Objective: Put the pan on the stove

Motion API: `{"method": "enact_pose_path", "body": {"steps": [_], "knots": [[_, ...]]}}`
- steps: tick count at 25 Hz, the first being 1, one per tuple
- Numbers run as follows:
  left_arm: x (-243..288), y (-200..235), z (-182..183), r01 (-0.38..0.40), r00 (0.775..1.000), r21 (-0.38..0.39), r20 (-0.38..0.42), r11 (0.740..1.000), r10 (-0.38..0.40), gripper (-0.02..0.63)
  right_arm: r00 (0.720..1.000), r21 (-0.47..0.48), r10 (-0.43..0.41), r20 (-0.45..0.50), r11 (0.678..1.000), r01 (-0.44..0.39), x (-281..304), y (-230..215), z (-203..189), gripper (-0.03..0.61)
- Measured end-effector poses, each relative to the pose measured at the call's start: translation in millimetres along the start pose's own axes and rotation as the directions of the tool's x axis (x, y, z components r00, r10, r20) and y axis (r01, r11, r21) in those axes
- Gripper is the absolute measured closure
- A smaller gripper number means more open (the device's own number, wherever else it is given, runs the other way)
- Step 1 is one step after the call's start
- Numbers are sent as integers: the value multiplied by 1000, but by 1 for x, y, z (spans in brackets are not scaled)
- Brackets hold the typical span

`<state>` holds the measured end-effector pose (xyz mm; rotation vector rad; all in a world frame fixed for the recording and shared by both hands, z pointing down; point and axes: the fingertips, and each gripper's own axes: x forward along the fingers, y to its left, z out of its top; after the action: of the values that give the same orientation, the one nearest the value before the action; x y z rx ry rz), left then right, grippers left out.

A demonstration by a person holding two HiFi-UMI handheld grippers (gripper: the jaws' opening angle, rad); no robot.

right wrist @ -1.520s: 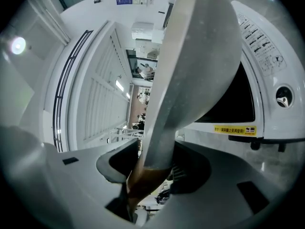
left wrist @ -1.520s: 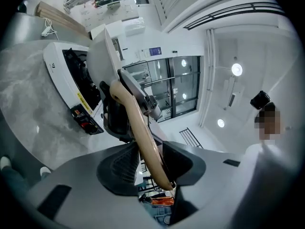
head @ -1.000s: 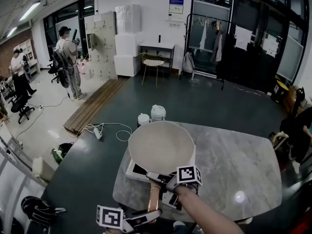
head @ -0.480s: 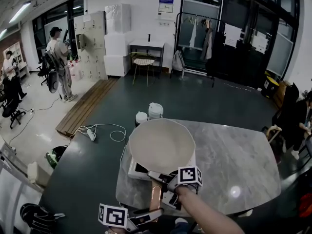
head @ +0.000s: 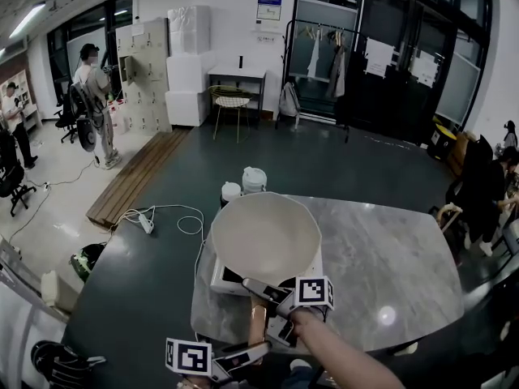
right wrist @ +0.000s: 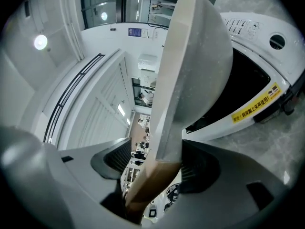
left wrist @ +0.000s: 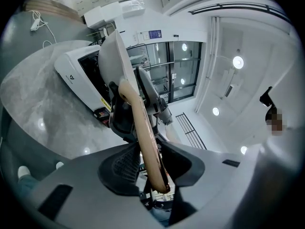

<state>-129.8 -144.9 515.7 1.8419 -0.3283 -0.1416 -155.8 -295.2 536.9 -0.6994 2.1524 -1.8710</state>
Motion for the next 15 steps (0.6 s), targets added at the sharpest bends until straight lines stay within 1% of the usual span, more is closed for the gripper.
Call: {"method": "enact_pose_path", "body": {"steps": [1,2,4,5,7,10,11,13,15], "knots": [[0,0,0,-1,1000,-2,4,1000,1,467,1000,2,14,6,1000,-14,-1,2,0,285],[1,-2,-1,15,1000,-27,14,1000,-15,466,1000,8,25,14,1000,-25,-2,3,0,282],[5,-11,-3,71,997,-127,49,989,-66,466,999,18,32,34,999,-33,-4,4,2,279],[5,-13,-3,82,996,-143,58,986,-75,466,998,23,31,45,999,-32,-6,3,3,279],[4,-12,-2,92,994,-142,66,986,-83,466,998,32,24,66,999,-26,-10,1,6,278],[3,-14,0,130,989,-177,92,976,-115,463,995,40,4,103,999,-8,-23,-6,10,275],[2,-14,1,136,988,-179,101,974,-120,450,993,47,0,116,999,-6,-27,-7,10,275],[-1,-13,6,140,986,-173,117,975,-120,387,990,57,-9,141,998,1,-35,-9,11,275],[-4,-10,9,123,987,-161,120,979,-105,338,986,63,-21,166,998,10,-41,-11,13,275]]}}
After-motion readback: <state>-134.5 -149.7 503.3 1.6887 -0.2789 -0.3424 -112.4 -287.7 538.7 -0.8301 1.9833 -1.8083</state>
